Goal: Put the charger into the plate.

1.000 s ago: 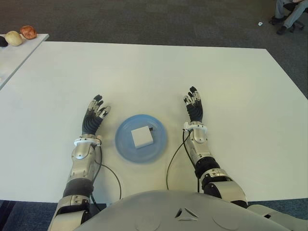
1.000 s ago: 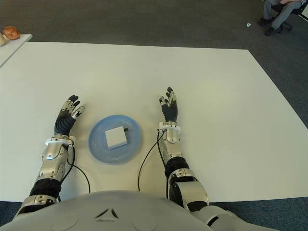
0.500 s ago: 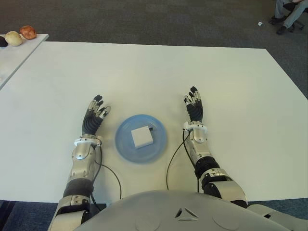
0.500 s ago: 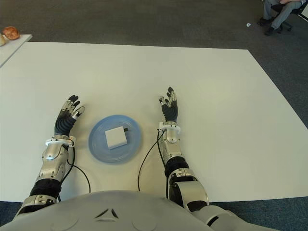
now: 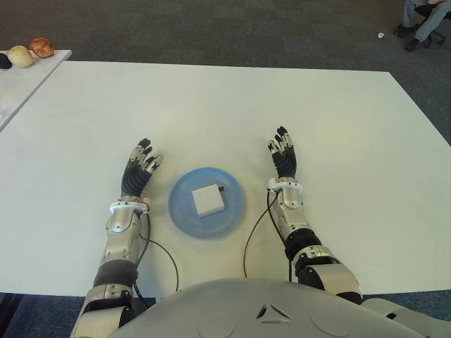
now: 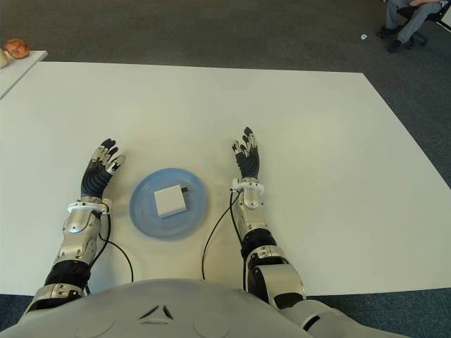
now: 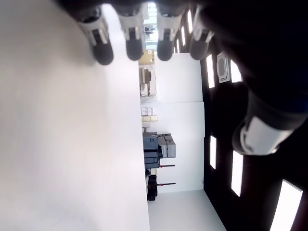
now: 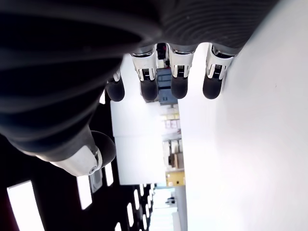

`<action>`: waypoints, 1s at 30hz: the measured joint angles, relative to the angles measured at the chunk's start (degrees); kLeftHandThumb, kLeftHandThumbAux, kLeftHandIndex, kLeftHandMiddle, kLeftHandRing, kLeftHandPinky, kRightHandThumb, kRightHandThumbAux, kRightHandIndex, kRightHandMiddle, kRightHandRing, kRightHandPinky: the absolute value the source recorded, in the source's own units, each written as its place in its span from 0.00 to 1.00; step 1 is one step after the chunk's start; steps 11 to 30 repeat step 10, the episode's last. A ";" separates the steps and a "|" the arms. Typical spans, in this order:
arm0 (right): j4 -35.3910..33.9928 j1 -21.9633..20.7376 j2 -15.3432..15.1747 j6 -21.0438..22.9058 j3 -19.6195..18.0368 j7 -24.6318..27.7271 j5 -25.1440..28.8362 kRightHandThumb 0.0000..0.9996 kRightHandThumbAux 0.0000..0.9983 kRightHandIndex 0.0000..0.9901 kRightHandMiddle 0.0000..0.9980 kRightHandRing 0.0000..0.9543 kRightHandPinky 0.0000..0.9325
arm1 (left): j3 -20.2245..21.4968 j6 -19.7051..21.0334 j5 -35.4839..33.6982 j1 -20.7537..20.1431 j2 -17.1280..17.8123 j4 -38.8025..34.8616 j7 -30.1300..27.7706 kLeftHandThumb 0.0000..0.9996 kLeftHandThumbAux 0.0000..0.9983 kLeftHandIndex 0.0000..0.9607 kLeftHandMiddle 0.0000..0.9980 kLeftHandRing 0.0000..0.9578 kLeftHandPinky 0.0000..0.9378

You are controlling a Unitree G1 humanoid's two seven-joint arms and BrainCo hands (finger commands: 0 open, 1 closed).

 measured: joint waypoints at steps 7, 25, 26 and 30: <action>0.42 -0.32 0.01 0.08 -0.22 1.68 0.39 0.00 0.62 0.06 0.10 0.09 0.13 | -0.18 -0.28 0.07 -0.34 -0.38 0.39 0.29 0.00 0.59 0.01 0.03 0.01 0.03; 0.62 -0.44 0.02 0.08 -0.30 2.55 0.49 0.00 0.61 0.07 0.11 0.10 0.13 | -0.28 -0.33 0.11 -0.58 -0.58 0.61 0.42 0.00 0.58 0.01 0.03 0.02 0.03; 0.62 -0.44 0.02 0.08 -0.30 2.55 0.49 0.00 0.61 0.07 0.11 0.10 0.13 | -0.28 -0.33 0.11 -0.58 -0.58 0.61 0.42 0.00 0.58 0.01 0.03 0.02 0.03; 0.62 -0.44 0.02 0.08 -0.30 2.55 0.49 0.00 0.61 0.07 0.11 0.10 0.13 | -0.28 -0.33 0.11 -0.58 -0.58 0.61 0.42 0.00 0.58 0.01 0.03 0.02 0.03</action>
